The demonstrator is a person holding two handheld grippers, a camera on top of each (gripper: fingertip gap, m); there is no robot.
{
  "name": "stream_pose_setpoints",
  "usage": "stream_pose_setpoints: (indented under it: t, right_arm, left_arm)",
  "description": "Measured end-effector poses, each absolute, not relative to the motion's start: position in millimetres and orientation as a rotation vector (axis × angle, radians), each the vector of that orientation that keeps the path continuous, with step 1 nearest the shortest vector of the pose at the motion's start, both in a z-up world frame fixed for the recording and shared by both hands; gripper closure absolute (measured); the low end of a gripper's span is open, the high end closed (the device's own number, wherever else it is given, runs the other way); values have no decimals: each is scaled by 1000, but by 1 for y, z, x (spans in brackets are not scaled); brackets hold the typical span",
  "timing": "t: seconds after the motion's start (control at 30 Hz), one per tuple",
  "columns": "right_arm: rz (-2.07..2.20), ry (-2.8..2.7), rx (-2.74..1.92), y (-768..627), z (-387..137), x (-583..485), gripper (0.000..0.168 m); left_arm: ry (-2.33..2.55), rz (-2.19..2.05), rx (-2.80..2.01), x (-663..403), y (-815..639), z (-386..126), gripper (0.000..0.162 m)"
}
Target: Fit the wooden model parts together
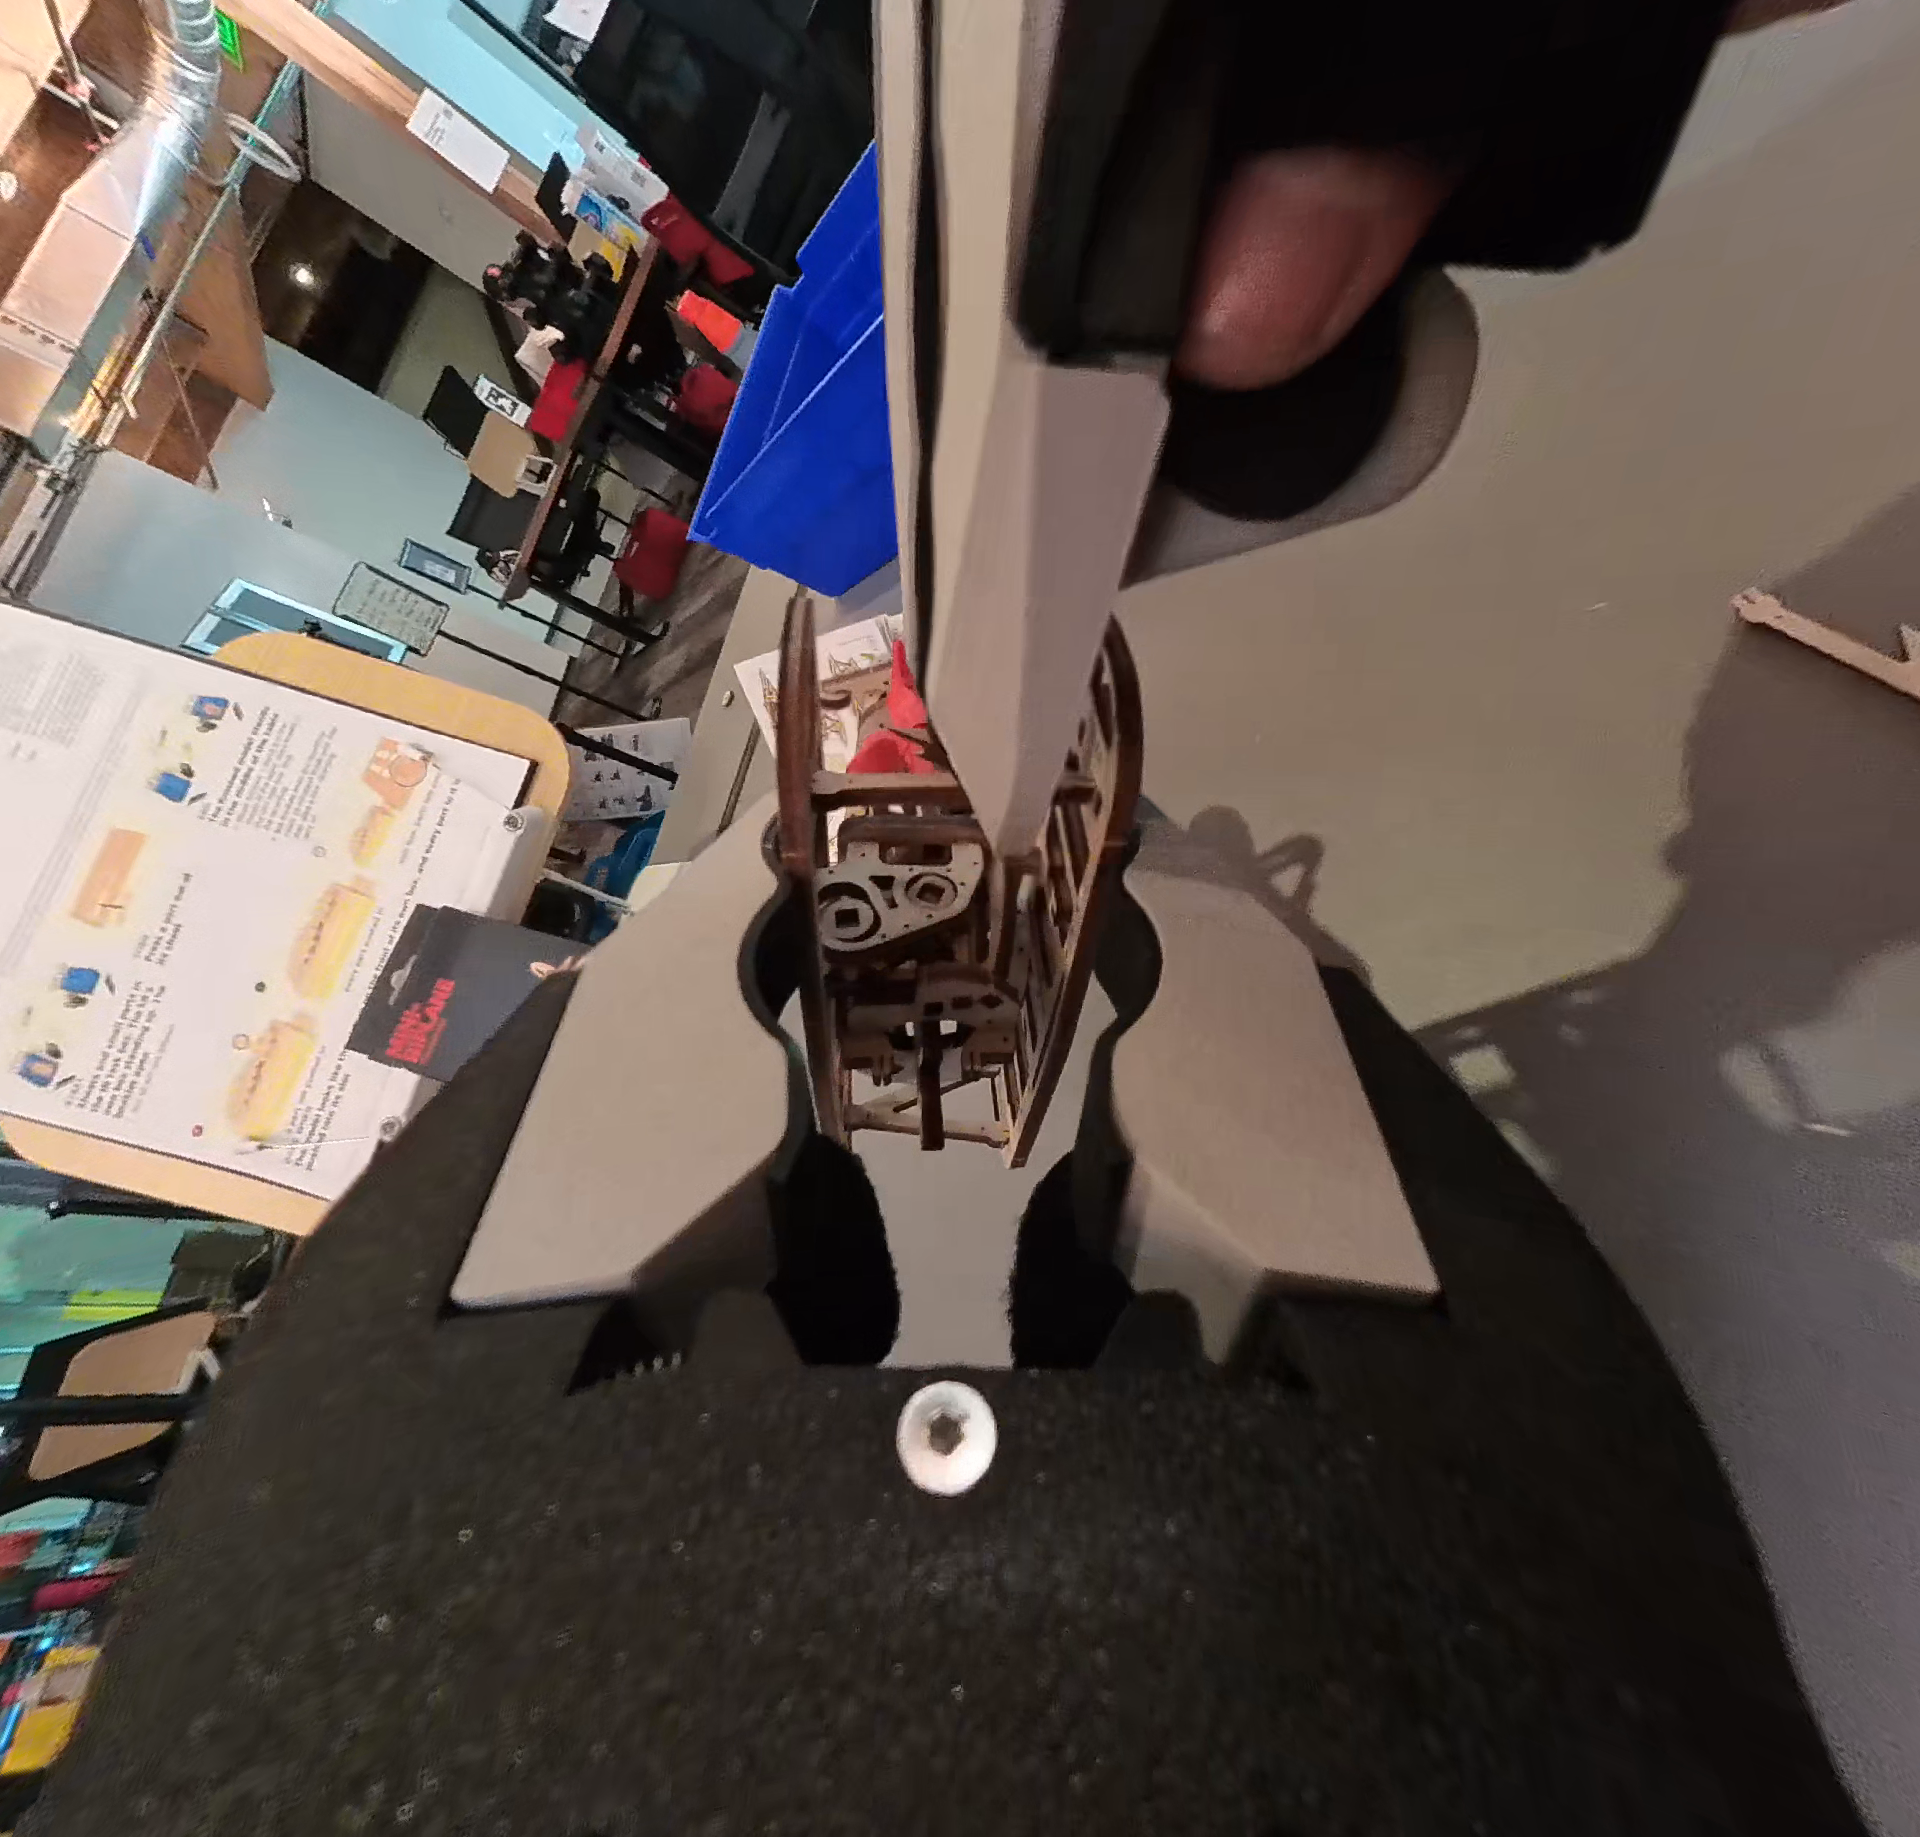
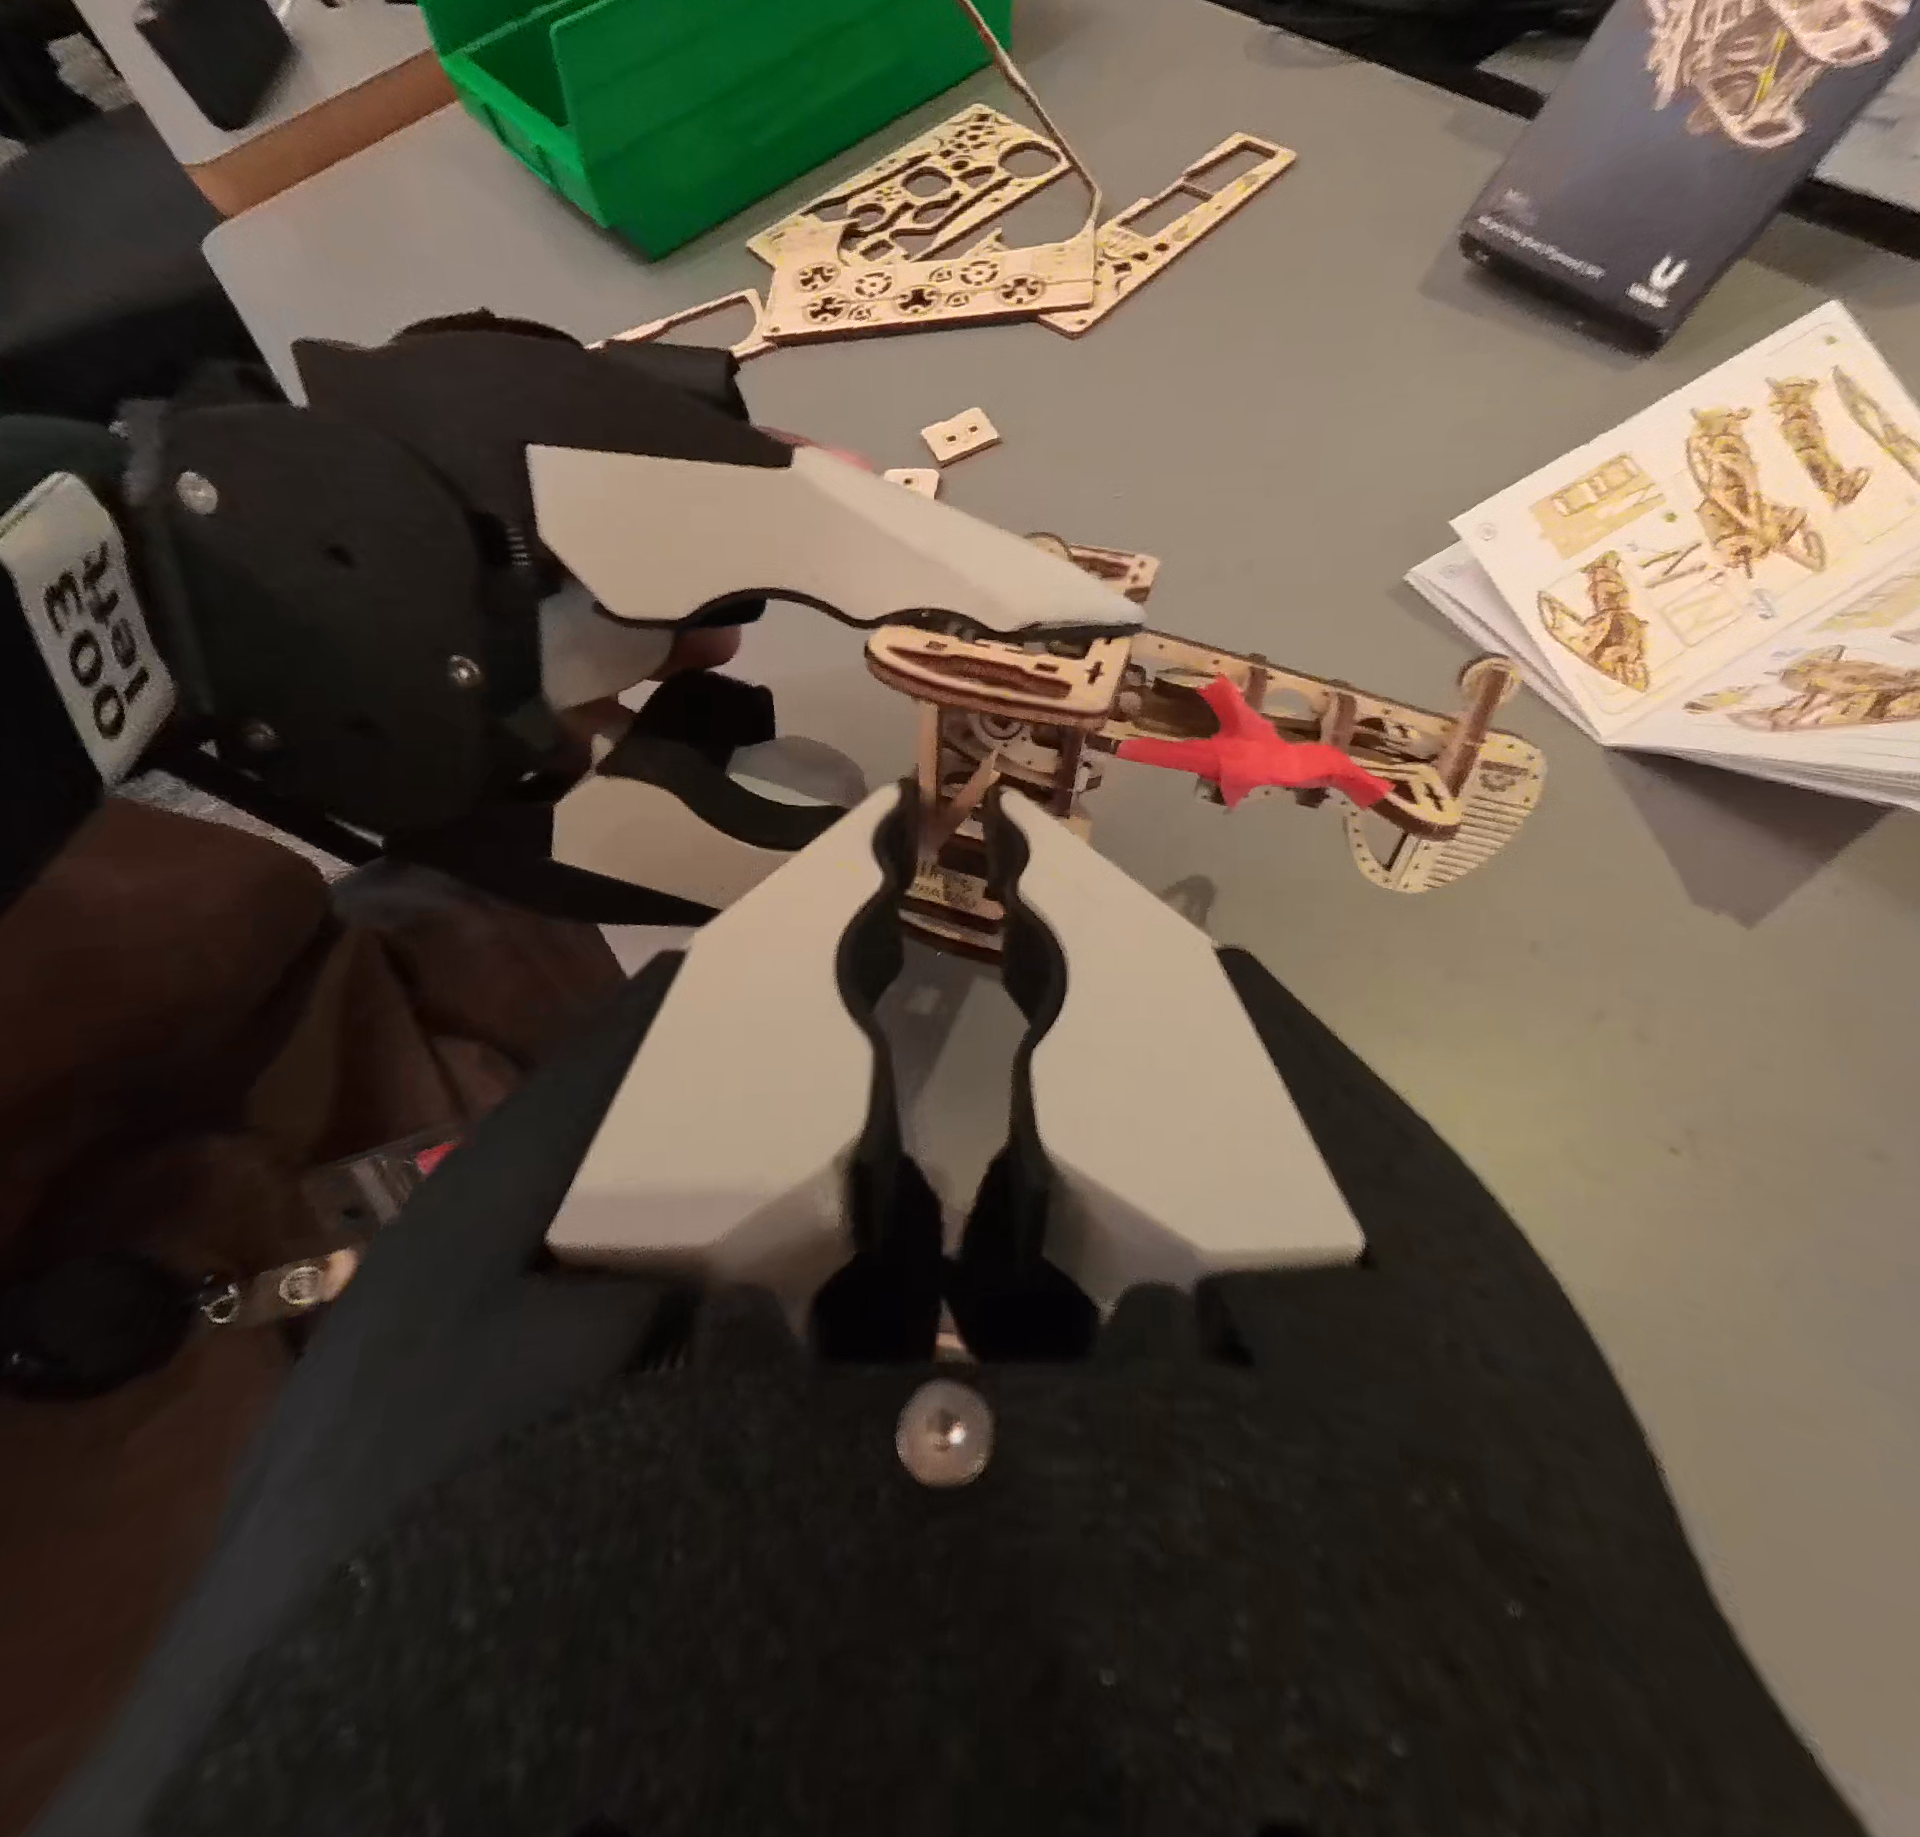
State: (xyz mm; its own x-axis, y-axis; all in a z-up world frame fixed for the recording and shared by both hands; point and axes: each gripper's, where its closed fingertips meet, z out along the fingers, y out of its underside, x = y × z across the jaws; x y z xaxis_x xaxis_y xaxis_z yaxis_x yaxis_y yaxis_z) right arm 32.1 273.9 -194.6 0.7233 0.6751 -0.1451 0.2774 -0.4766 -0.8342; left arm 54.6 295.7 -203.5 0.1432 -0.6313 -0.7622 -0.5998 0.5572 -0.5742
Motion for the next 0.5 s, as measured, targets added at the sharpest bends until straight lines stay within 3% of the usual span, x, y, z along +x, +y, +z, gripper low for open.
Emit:
stream_pose_setpoints:
  t: [0.03, 0.5]
  right_arm:
    - [604, -693, -2091, 274, -196, 32, 158]
    - [924, -405, -2261, 276, -219, 40, 162]
  left_arm:
    - [1526, -21, -1098, 55, 296, -204, 110]
    - [1585, 84, -1236, 60, 304, -228, 110]
